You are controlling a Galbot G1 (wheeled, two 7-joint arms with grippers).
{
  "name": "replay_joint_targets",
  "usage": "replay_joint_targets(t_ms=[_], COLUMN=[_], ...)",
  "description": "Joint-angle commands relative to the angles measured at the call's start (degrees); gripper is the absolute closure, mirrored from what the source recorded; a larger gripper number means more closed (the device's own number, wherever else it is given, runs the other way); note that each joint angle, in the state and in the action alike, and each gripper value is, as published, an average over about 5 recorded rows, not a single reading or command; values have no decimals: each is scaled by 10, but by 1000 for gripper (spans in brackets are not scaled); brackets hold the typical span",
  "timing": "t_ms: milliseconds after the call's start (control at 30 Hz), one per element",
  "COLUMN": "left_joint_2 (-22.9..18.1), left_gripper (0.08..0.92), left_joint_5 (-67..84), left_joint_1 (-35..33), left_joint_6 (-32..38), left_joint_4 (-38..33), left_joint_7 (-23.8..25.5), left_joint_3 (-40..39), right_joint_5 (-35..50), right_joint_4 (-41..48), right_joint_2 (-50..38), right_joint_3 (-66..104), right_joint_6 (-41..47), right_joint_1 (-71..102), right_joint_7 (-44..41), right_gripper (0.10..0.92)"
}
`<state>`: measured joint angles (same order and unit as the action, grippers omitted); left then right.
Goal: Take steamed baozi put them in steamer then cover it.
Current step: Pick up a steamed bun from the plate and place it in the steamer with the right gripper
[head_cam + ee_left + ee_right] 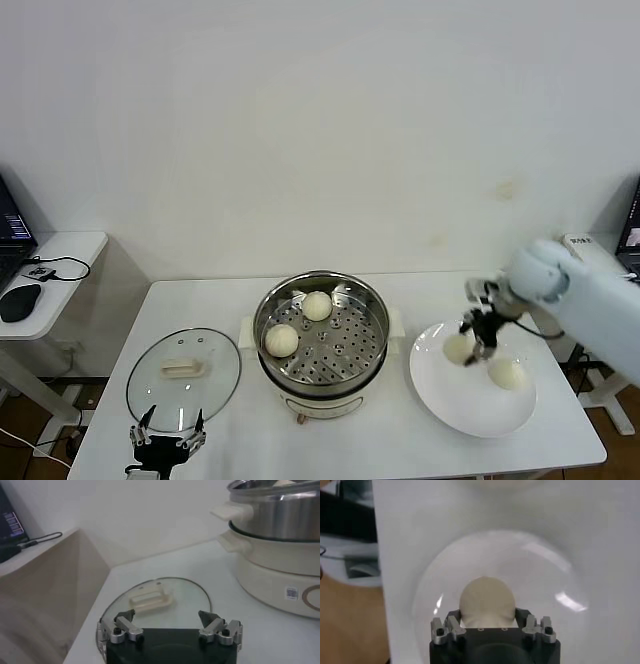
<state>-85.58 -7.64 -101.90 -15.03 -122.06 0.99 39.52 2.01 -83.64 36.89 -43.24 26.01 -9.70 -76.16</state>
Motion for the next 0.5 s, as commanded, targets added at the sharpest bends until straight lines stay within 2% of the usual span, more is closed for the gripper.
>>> replay_joint_targets(t_ms=[33,300,500], left_joint_2=[1,0,-2], left_gripper=[177,177,177], left_joint_5=[0,0,0], left_joint_1=[4,0,0], left_joint_6=[3,7,9], left_joint_4=[-1,-11,-11], left_joint_7=[-2,-5,-8], left_joint_3=[5,10,11], right_joint_5=[95,127,124], right_joint_4=[45,117,133], right_joint_2=[124,264,322], right_joint_3=[-74,-101,-124], right_joint_6=[-17,-124,-228], right_joint_1=[-208,-228,-217], right_joint_7=[-20,-35,-38], right_gripper=[379,405,406])
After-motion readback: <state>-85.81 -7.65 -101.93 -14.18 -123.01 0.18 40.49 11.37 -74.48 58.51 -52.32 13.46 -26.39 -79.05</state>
